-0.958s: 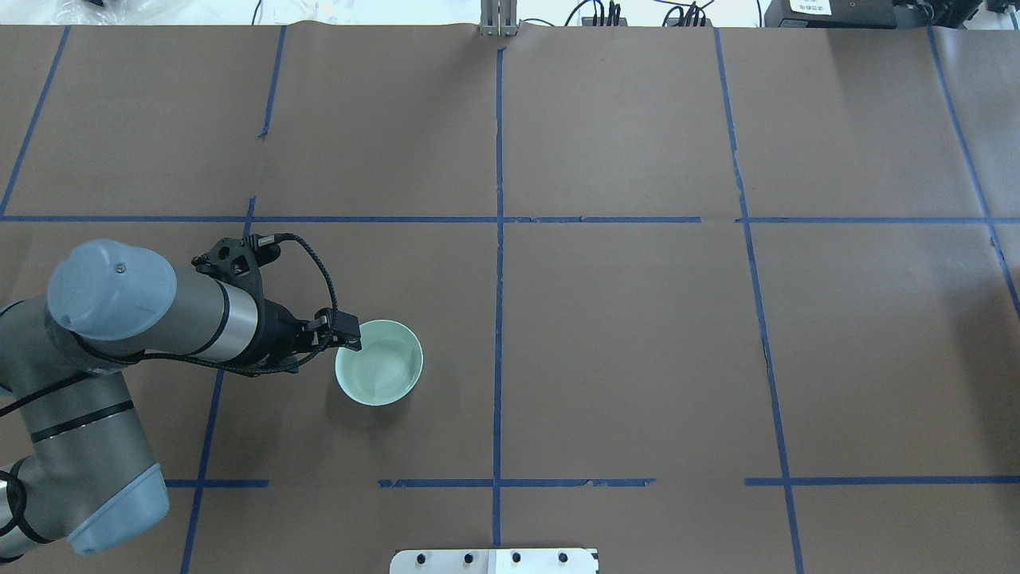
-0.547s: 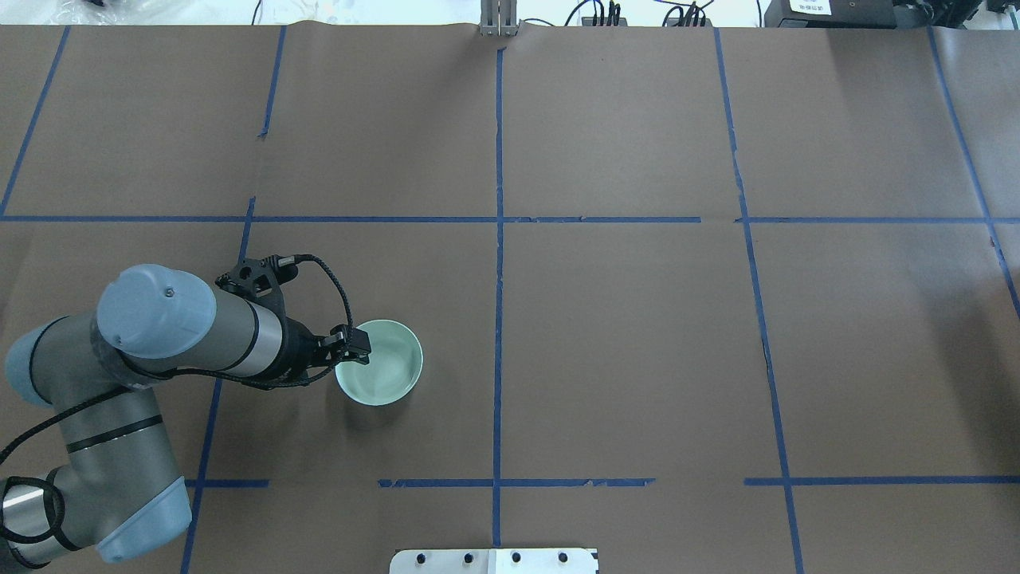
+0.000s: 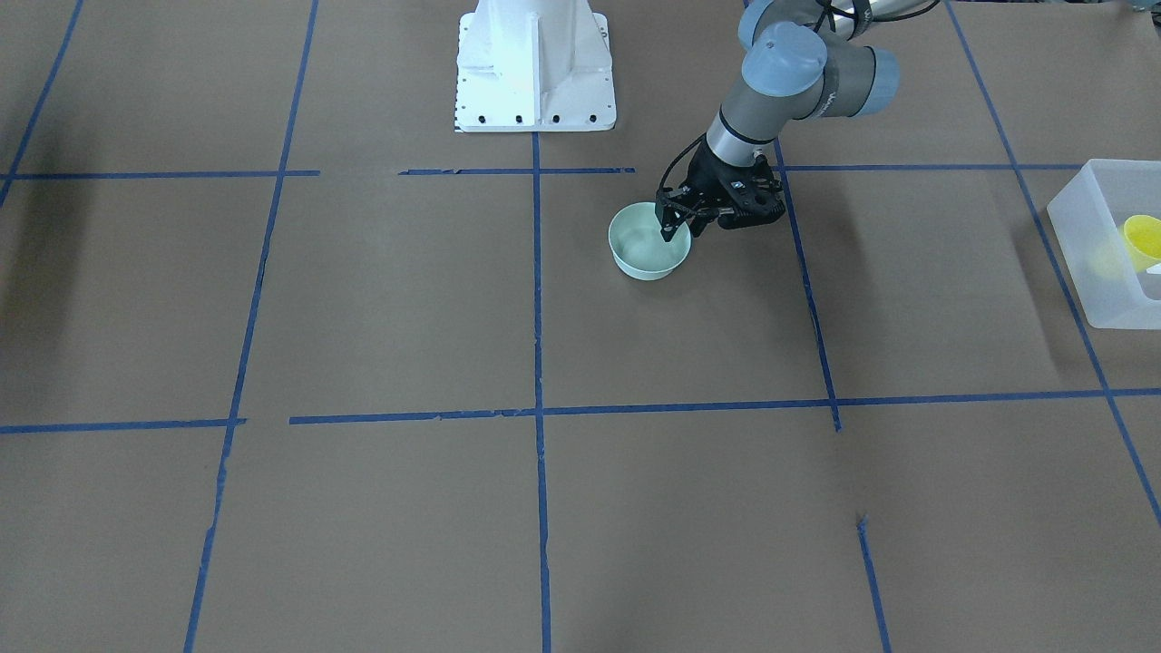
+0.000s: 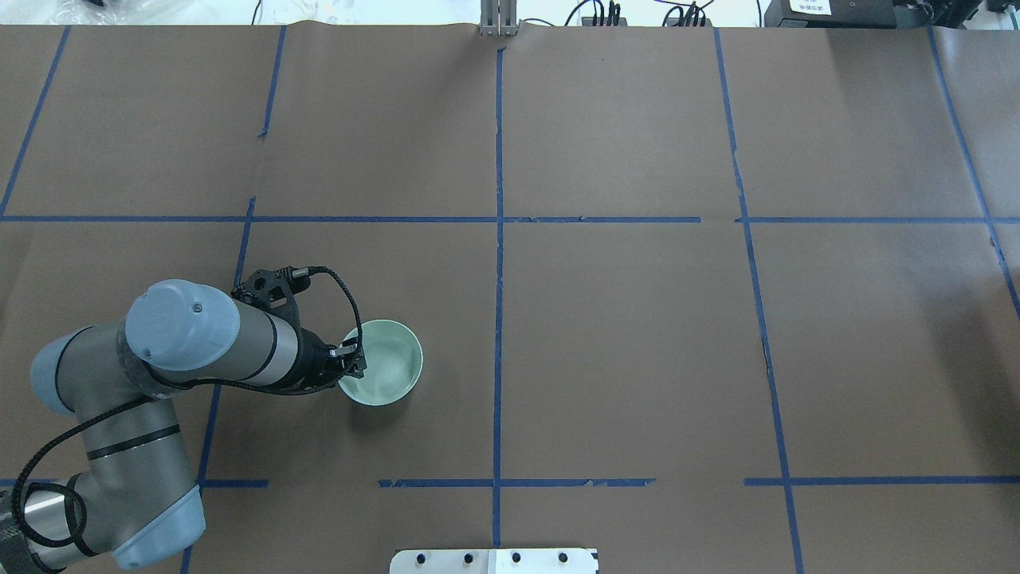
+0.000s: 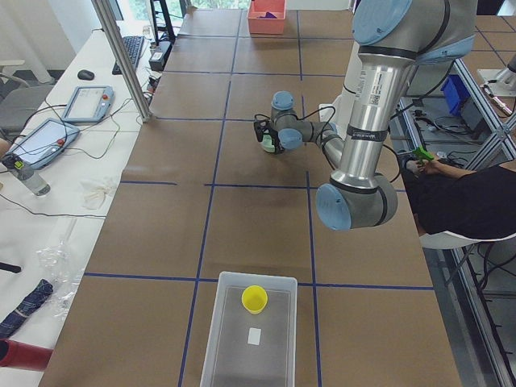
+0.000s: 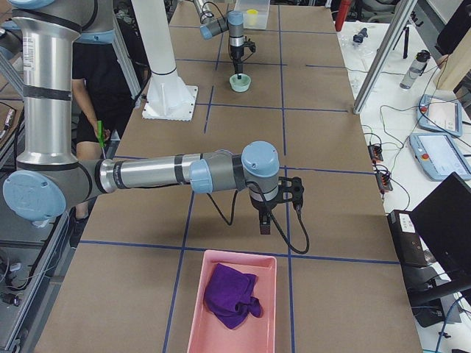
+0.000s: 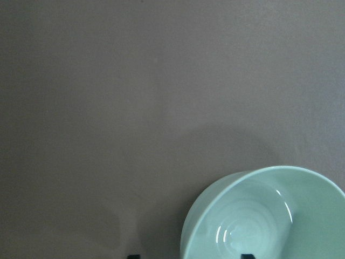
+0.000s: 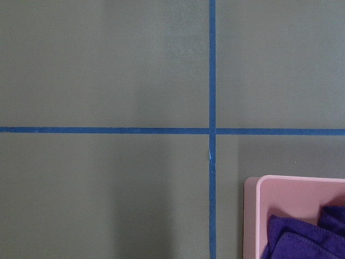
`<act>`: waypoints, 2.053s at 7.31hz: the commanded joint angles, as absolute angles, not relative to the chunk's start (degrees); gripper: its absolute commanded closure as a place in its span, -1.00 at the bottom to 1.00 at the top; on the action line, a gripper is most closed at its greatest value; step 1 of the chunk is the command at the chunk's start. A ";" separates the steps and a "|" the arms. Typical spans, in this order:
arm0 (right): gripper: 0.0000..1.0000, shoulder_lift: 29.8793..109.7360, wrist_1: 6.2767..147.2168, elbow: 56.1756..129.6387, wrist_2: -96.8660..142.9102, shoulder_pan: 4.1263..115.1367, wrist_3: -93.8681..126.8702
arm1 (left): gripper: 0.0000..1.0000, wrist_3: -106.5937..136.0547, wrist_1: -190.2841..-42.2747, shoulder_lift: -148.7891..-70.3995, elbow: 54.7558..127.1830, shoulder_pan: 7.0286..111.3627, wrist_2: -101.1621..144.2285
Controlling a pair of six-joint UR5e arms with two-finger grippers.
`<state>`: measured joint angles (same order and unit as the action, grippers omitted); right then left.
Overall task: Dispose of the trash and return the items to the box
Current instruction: 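Grasp the rim of the pale green bowl with the left gripper, then lift the green bowl and carry it toward the clear bin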
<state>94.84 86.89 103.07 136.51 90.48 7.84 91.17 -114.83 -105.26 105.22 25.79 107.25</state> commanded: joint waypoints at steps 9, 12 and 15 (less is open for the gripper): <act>-1.00 95.27 86.66 97.47 138.60 87.80 5.46 | 1.00 64.75 -91.87 -104.86 120.23 53.23 119.09; -1.00 95.54 86.66 98.08 138.78 88.33 3.43 | 1.00 42.01 -91.93 -96.00 119.10 67.78 126.26; -1.00 95.36 86.66 98.44 139.04 88.50 3.60 | 1.00 11.26 -91.85 -89.04 107.63 85.99 130.52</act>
